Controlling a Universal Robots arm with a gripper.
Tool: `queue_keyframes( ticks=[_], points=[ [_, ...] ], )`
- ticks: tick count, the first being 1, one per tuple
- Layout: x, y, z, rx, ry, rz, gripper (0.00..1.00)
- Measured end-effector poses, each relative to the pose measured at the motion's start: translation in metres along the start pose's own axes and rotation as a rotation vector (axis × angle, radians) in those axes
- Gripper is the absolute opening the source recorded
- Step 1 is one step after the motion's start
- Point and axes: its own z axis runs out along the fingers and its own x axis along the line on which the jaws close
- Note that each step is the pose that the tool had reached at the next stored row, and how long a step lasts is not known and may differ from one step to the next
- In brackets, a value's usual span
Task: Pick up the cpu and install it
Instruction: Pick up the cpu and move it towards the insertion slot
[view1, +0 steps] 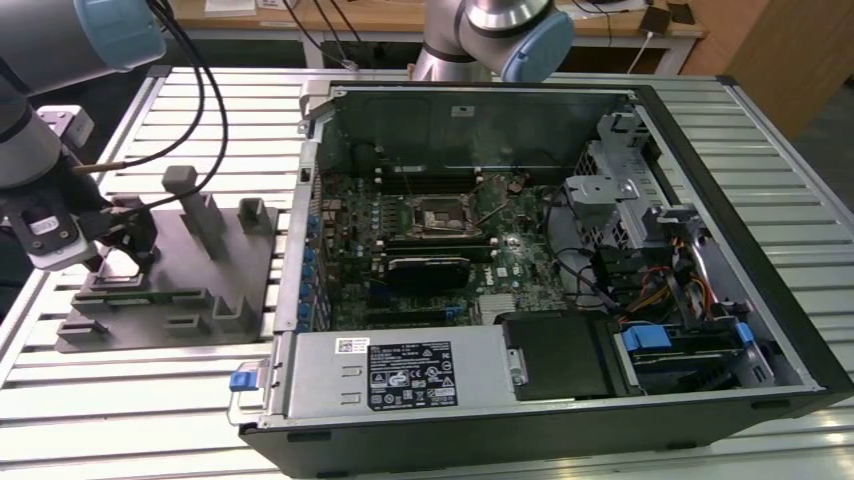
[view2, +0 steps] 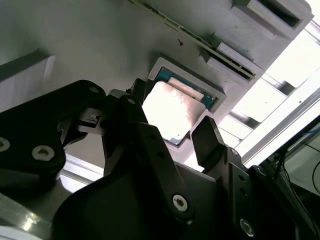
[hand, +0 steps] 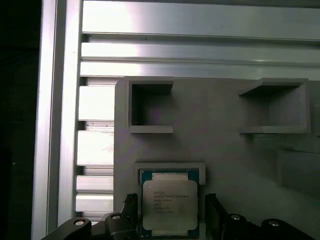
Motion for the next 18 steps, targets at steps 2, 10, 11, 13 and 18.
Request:
queue_keyframes(
  ticks=[2, 10, 11, 13, 18],
  points=[
    [0.0, 0.0, 0.0005, -0.0001, 0.0002, -0.005, 0.65],
    [0.0001, -0.0001, 0.0019, -0.0003, 0.0006, -0.011, 0.65],
    [0.0001, -0.0001, 0.0021, -0.0003, 0.0006, -0.011, 0.65],
    [0.0001, -0.0001, 0.0025, -0.0004, 0.0005, -0.011, 0.65],
    [0.0001, -0.0001, 0.003, -0.0003, 0.0007, -0.012, 0.65]
  ],
)
